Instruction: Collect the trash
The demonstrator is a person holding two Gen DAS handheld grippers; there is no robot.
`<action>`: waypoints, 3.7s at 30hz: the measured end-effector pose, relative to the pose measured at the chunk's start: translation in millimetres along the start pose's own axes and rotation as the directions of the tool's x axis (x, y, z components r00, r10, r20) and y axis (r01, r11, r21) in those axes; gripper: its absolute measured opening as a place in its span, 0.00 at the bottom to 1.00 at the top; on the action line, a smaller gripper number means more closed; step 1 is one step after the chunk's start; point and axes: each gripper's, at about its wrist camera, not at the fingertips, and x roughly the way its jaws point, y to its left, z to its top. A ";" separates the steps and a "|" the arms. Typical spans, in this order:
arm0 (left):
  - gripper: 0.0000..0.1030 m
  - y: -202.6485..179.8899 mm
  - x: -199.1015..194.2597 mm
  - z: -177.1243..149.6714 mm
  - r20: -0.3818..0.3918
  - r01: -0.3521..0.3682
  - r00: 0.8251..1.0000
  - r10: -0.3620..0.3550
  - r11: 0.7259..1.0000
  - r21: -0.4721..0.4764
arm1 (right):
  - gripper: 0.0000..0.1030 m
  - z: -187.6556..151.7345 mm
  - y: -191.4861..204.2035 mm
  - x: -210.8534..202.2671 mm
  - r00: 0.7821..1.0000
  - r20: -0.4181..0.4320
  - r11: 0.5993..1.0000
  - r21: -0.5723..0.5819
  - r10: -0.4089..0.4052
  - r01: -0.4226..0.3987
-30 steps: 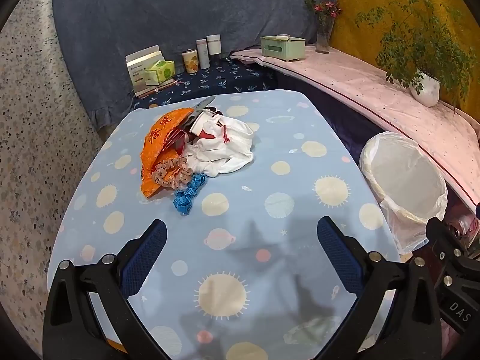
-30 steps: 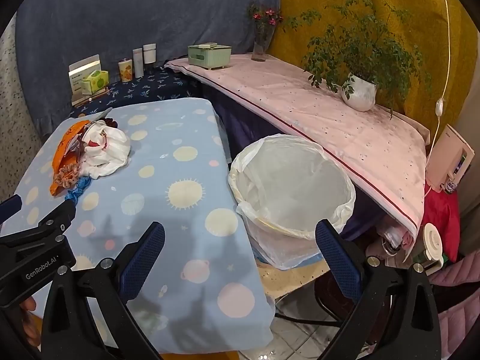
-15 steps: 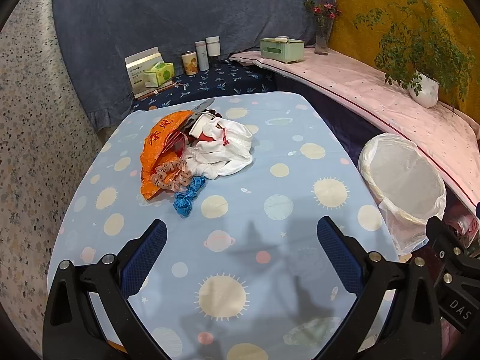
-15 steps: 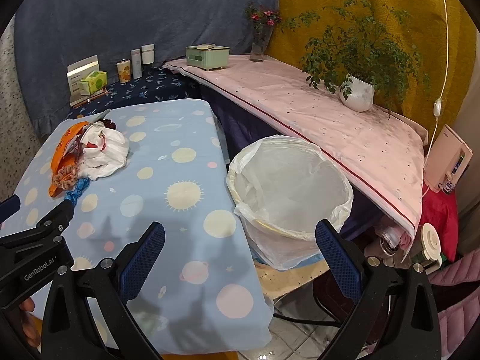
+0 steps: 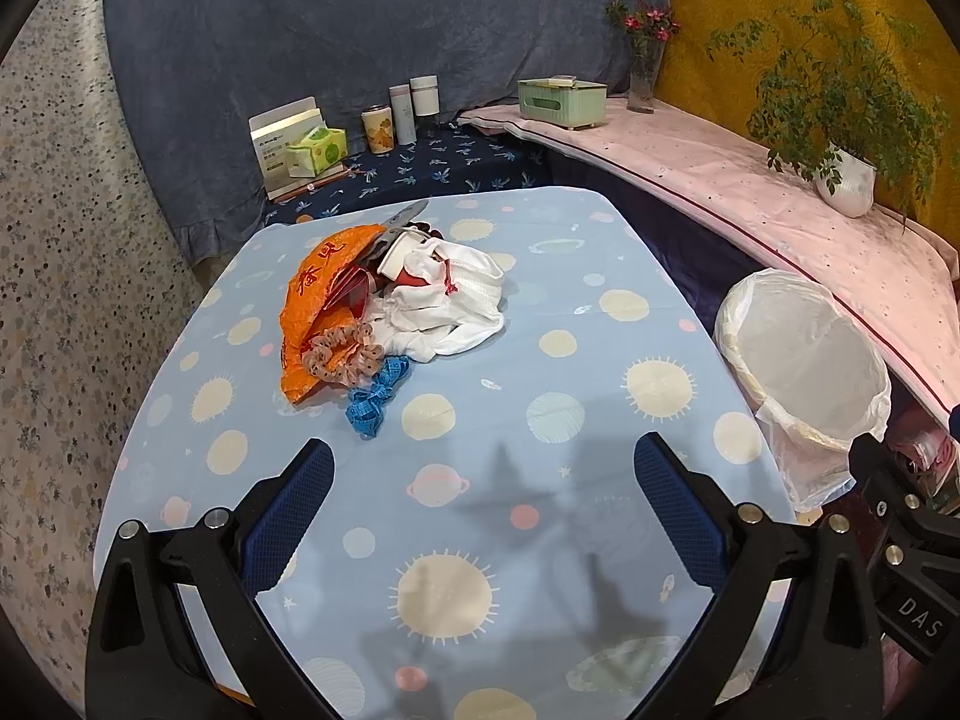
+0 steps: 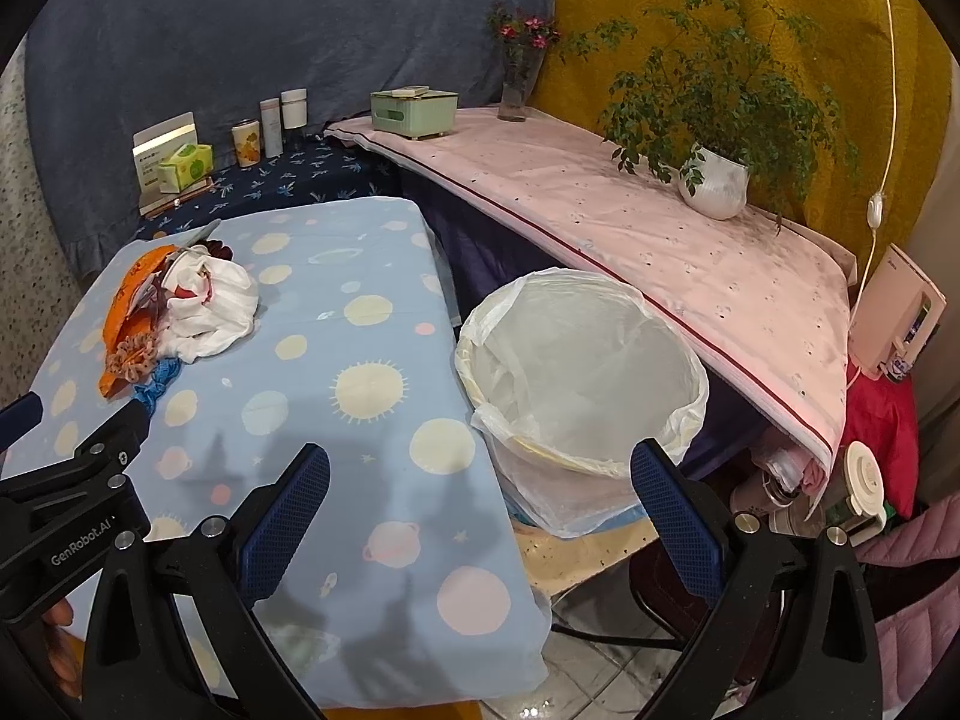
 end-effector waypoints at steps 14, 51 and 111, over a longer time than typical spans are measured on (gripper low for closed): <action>0.93 0.4 7.8 1.6 -0.006 0.005 1.000 -0.005 1.000 0.001 | 0.93 1.9 0.7 7.7 1.000 -0.016 1.000 0.003 -0.008 0.008; 0.92 1.4 7.6 -0.9 0.034 0.008 0.999 -0.007 1.000 -0.002 | 0.93 2.8 -0.7 3.9 1.000 0.002 1.000 0.016 -0.025 0.025; 0.82 157.3 160.6 33.0 -0.095 0.050 0.993 -0.073 0.974 -0.223 | 0.93 51.7 125.5 91.0 0.991 0.008 0.991 0.002 0.136 -0.136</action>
